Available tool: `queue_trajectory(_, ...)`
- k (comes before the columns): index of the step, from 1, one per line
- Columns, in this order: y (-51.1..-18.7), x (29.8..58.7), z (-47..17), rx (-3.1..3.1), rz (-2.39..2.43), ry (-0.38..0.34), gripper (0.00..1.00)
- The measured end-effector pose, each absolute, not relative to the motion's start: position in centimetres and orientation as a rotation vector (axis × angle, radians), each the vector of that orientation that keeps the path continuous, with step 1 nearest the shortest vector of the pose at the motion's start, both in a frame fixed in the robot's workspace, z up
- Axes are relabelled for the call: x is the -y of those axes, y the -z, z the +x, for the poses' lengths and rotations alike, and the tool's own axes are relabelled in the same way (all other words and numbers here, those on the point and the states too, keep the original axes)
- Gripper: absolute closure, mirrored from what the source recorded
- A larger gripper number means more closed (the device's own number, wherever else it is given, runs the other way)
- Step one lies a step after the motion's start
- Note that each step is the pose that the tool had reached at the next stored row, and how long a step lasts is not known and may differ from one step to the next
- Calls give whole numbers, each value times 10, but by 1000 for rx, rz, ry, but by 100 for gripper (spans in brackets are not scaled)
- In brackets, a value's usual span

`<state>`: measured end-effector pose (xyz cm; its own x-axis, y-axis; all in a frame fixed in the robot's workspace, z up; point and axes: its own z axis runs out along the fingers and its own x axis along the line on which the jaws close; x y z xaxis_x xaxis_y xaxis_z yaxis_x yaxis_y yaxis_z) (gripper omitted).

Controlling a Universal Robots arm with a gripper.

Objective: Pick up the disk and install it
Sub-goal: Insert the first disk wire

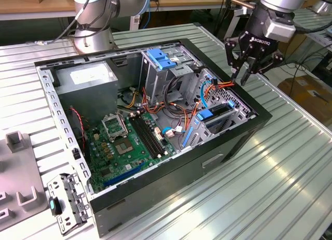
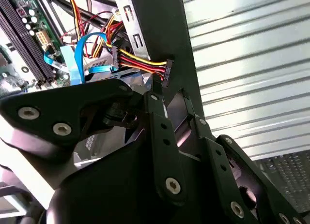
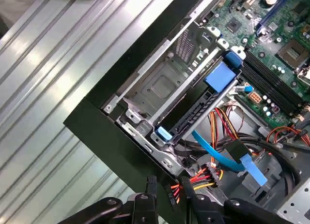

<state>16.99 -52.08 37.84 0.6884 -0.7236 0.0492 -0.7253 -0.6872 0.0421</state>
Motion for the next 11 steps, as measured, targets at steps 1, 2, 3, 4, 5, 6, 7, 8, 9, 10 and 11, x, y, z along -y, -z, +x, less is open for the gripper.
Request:
queue_trajectory(1, -376, 520, 170, 1148, 2866, -44, 67)
queue_trajectory(2, -374, 520, 170, 1073, 2904, -42, 67)
queue_trajectory(3, -373, 519, 170, 1052, 2914, -41, 67)
queue_trajectory(4, -372, 518, 170, 1047, 2917, -40, 67)
queue_trajectory(5, -372, 517, 170, 1043, 2920, -40, 67)
queue_trajectory(6, -371, 516, 171, 1039, 2922, -40, 67)
queue_trajectory(7, -371, 515, 171, 1035, 2924, -40, 67)
queue_trajectory(8, -370, 515, 172, 1013, 2932, -40, 67)
queue_trajectory(9, -369, 515, 172, 956, 2952, -42, 67)
queue_trajectory(10, -368, 515, 172, 920, 2964, -43, 67)
queue_trajectory(11, -367, 515, 172, 893, 2972, -44, 67)
